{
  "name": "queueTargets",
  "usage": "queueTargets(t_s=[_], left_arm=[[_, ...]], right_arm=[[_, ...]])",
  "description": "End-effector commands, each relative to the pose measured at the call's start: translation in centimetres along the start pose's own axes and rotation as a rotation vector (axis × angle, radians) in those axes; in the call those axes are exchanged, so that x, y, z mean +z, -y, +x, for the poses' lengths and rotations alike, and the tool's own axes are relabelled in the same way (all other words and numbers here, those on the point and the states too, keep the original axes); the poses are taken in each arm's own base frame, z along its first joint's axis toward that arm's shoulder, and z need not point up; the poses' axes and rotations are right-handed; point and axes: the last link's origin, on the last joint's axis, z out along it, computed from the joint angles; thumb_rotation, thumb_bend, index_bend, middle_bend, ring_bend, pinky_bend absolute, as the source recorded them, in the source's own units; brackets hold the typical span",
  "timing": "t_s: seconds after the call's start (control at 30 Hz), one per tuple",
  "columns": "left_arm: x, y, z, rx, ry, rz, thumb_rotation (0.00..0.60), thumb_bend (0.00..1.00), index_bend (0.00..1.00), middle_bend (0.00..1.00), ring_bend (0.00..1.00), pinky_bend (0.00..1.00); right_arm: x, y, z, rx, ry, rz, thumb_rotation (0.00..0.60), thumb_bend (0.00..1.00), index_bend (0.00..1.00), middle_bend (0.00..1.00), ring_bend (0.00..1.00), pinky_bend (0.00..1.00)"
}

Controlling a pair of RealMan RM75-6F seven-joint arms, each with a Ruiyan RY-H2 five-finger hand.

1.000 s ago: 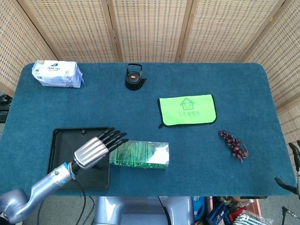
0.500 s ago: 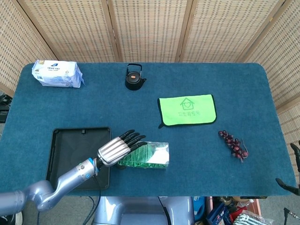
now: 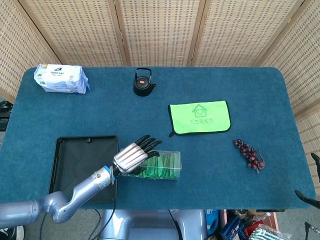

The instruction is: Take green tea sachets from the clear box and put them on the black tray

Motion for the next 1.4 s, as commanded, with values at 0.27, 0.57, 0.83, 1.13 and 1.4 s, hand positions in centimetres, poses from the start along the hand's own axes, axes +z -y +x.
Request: queueTargets(t_s=[0.27, 0.57, 0.83, 1.13, 1.4], left_arm=[[1.7, 1.8, 3.7, -0.031, -0.103, 0.082, 0.600, 0.53, 0.30, 0.04, 0.00, 0.00], [2.6, 4.6, 4.4, -0.072, -0.086, 0.174, 0.600, 0.53, 0.35, 0.04, 0.00, 0.00], [2.6, 6.6, 4.0, -0.090, -0.032, 0.246, 0.600, 0.53, 0.35, 0.04, 0.00, 0.00], [2.5, 7.8, 4.4, -0.093, -0.067, 0.285, 0.600, 0.33, 0.04, 0.00, 0.00, 0.00], [1.8, 7.8, 4.6, -0.094, -0.127, 0.184, 0.600, 0.31, 0.27, 0.00, 0.00, 0.00]], right_arm=[[0.3, -0.3, -0.1, 0.001, 0.003, -0.008, 0.600, 0.00, 0.00, 0.00, 0.00, 0.00], [0.4, -0.5, 0.0, 0.002, -0.005, -0.013, 0.600, 0.00, 0.00, 0.00, 0.00, 0.00], [0.5, -0.5, -0.2, -0.002, 0.004, -0.011, 0.600, 0.00, 0.00, 0.00, 0.00, 0.00], [0.6, -0.4, -0.4, -0.006, 0.010, -0.014, 0.600, 0.00, 0.00, 0.00, 0.00, 0.00], [0.6, -0.3, -0.6, -0.018, 0.011, -0.014, 0.600, 0.00, 0.00, 0.00, 0.00, 0.00]])
